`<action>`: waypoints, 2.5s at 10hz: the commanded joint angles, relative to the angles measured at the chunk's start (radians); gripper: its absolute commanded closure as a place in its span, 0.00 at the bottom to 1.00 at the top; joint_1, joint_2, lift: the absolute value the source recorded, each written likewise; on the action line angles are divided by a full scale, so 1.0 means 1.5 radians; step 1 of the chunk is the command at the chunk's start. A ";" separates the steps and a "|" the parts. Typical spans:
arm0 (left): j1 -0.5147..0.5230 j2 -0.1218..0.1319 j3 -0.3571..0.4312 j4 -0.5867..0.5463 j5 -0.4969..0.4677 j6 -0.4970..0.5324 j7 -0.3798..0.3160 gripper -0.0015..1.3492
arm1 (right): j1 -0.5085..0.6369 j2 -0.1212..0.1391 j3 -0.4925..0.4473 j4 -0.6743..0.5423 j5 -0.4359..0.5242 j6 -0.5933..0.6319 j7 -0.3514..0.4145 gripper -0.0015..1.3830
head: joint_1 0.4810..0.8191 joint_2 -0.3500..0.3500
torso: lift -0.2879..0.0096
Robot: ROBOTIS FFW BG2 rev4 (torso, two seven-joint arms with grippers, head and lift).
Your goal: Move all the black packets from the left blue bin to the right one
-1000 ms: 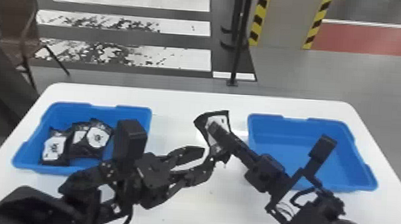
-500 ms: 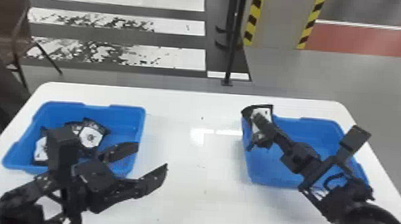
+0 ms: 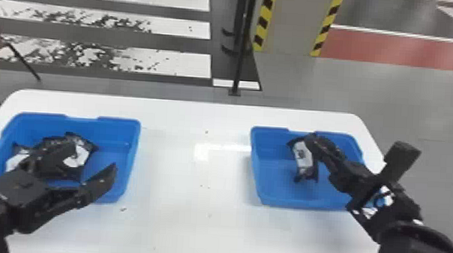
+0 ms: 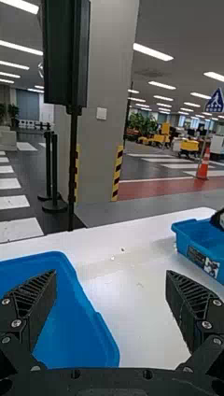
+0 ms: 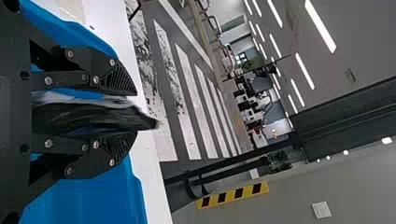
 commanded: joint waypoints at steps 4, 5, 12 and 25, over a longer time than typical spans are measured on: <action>-0.025 0.002 0.038 -0.001 -0.014 0.018 0.012 0.14 | 0.201 0.054 -0.003 -0.221 0.083 -0.173 -0.026 0.10 | 0.63 0.38 | 0.50; -0.028 0.002 0.044 -0.001 -0.027 0.031 0.019 0.14 | 0.253 0.069 -0.001 -0.285 0.104 -0.183 -0.029 0.10 | 0.63 0.40 | 0.50; -0.210 0.017 0.048 0.106 -0.186 0.318 0.059 0.14 | 0.367 0.093 0.048 -0.374 0.063 -0.167 -0.022 0.11 | 0.63 0.70 | 0.50; -0.351 0.058 -0.077 0.369 -0.166 0.243 0.023 0.89 | 0.354 0.093 0.054 -0.349 0.023 -0.145 -0.013 0.11 | 0.63 0.63 | 0.50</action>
